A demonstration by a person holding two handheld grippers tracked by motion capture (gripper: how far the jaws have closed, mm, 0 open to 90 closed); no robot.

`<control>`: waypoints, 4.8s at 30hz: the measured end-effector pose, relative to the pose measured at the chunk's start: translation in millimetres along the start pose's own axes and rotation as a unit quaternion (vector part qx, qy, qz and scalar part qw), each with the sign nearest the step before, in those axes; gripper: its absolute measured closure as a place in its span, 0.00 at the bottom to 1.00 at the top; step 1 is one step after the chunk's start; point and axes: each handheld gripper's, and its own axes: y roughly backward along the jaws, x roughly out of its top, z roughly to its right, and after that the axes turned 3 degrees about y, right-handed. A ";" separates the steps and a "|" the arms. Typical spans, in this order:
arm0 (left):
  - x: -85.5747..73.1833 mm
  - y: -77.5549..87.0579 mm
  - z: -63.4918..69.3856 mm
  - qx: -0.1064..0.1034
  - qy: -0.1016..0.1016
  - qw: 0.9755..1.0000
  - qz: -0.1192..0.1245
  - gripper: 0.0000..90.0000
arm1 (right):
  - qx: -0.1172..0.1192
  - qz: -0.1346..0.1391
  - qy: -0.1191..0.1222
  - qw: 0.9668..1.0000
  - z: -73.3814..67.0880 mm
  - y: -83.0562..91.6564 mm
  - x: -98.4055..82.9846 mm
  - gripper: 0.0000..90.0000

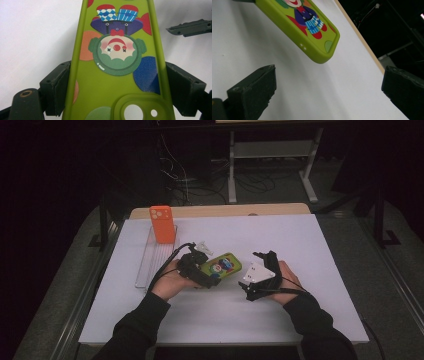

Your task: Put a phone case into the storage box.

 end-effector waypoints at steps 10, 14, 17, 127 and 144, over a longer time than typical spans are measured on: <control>0.2 0.7 -0.5 0.001 -0.006 1.000 -0.005 0.17 | -0.034 -0.005 0.062 0.997 -9.0 0.4 3.9 0.00; 0.1 1.2 -0.4 0.000 -0.002 1.000 -0.003 0.17 | -0.047 -0.013 0.121 0.991 -9.5 0.3 3.8 0.00; 0.1 2.0 -0.7 0.001 0.000 1.000 -0.003 0.17 | -0.066 -0.012 0.140 0.988 -13.2 -0.5 5.1 0.00; -5.1 25.6 -9.2 -0.003 -0.012 0.997 0.078 0.00 | 0.042 -0.016 -0.121 0.992 6.2 -8.3 12.5 0.84; 3.7 29.8 -10.4 -0.021 0.037 0.988 0.150 0.00 | 0.094 0.006 -0.275 0.957 17.9 -7.8 3.4 0.84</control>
